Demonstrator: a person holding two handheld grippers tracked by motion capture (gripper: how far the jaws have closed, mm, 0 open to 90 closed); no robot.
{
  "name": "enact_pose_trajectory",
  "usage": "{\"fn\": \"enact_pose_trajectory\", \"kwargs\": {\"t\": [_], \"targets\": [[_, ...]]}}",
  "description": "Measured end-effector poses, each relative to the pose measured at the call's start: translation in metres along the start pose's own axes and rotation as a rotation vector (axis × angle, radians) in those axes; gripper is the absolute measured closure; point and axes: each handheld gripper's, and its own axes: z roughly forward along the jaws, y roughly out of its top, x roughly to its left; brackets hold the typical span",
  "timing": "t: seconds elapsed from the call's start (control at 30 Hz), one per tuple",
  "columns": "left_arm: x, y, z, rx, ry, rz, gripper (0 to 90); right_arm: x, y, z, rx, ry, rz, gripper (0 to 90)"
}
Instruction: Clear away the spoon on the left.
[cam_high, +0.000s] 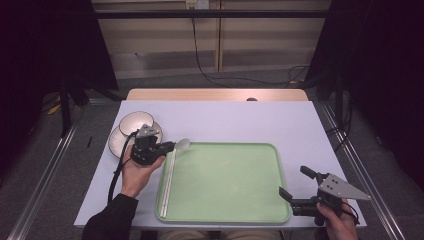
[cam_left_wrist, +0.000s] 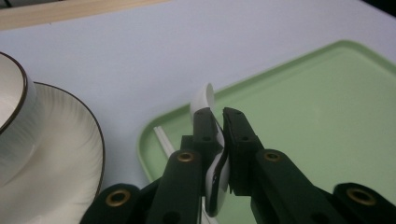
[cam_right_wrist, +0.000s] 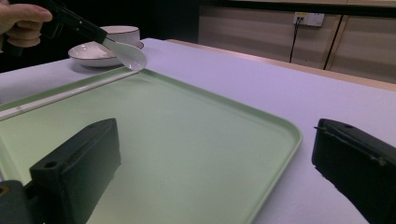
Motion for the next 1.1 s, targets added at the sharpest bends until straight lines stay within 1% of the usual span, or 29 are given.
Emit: {"fn": "enact_pose_trajectory", "kwargs": {"t": [0.03,0.07,0.1,0.17,0.2,0.27,0.3,0.4,0.43,0.5,0.53,0.57,0.63,0.67,0.73,0.77,0.83,0.87,0.9,0.93,0.97,1.0,1.03,1.1], "targets": [[-0.001,0.000,0.002,0.003,-0.018,-0.004,84.4,0.000,0.000,0.000,-0.003,0.001,0.001,0.7],[-0.002,-0.001,0.004,0.002,-0.022,-0.005,84.4,0.000,0.000,0.000,-0.004,0.000,0.002,0.7],[-0.004,-0.001,0.005,0.011,-0.014,0.003,84.4,0.000,0.000,0.000,-0.004,0.001,0.002,0.7],[-0.006,-0.001,0.009,0.016,-0.025,0.004,84.4,-0.001,0.000,0.000,-0.002,-0.005,0.004,0.7],[-0.007,-0.001,0.011,0.025,-0.017,0.012,84.4,-0.001,0.000,0.000,-0.004,0.001,0.003,0.7],[-0.009,-0.002,0.015,0.026,-0.021,0.007,84.4,0.000,0.000,0.000,-0.004,0.002,0.003,0.7],[-0.009,-0.002,0.016,0.036,-0.016,0.016,84.4,0.000,0.000,-0.001,-0.005,0.004,0.003,0.7],[-0.010,-0.004,0.019,0.038,-0.021,0.009,84.4,0.000,0.000,-0.001,-0.005,0.004,0.006,0.7],[-0.011,-0.004,0.019,0.037,-0.014,0.011,84.4,0.000,0.000,-0.001,-0.005,0.005,0.007,0.7],[-0.011,-0.004,0.020,0.034,-0.015,0.016,84.4,0.000,0.000,0.000,-0.004,0.006,0.009,0.7],[-0.010,-0.004,0.021,0.041,-0.019,0.021,84.4,0.000,0.000,0.000,-0.005,0.002,0.009,0.7],[-0.010,-0.005,0.022,0.038,-0.021,0.010,84.3,0.001,0.000,0.000,-0.007,0.004,0.010,0.7],[-0.012,-0.007,0.024,0.048,-0.019,0.021,84.3,0.001,0.000,0.000,-0.005,0.006,0.007,0.7],[-0.013,-0.008,0.025,0.047,-0.010,0.018,84.3,0.001,0.000,0.000,-0.007,0.002,0.008,0.7],[-0.013,-0.009,0.024,0.055,-0.013,0.025,84.2,0.001,0.000,0.000,-0.005,0.003,0.009,0.7],[-0.013,-0.011,0.025,0.040,-0.015,0.015,84.2,0.001,0.000,0.000,-0.006,0.002,0.011,0.7],[-0.012,-0.012,0.023,0.060,-0.032,0.007,84.1,0.001,0.000,0.000,-0.005,0.002,0.009,0.7],[-0.013,-0.013,0.023,0.051,-0.031,0.004,84.1,0.001,0.000,0.000,-0.003,0.003,0.004,0.7],[-0.014,-0.014,0.023,0.059,-0.017,0.018,84.0,0.001,0.000,0.000,-0.003,0.002,0.005,0.7],[-0.014,-0.014,0.023,0.060,-0.013,0.017,83.9,0.001,0.000,0.000,-0.001,0.006,0.006,0.7],[-0.015,-0.016,0.024,0.058,0.001,0.015,83.9,0.001,0.000,0.000,-0.001,0.004,0.005,0.7],[-0.016,-0.018,0.024,0.061,0.010,0.029,83.9,0.001,0.000,0.000,-0.001,0.003,0.004,0.7],[-0.018,-0.019,0.025,0.071,0.013,0.018,83.8,0.001,0.000,-0.001,-0.002,0.004,0.003,0.7],[-0.018,-0.023,0.027,0.074,0.019,0.004,83.8,0.001,0.000,0.000,-0.004,0.000,0.007,0.7]]}}
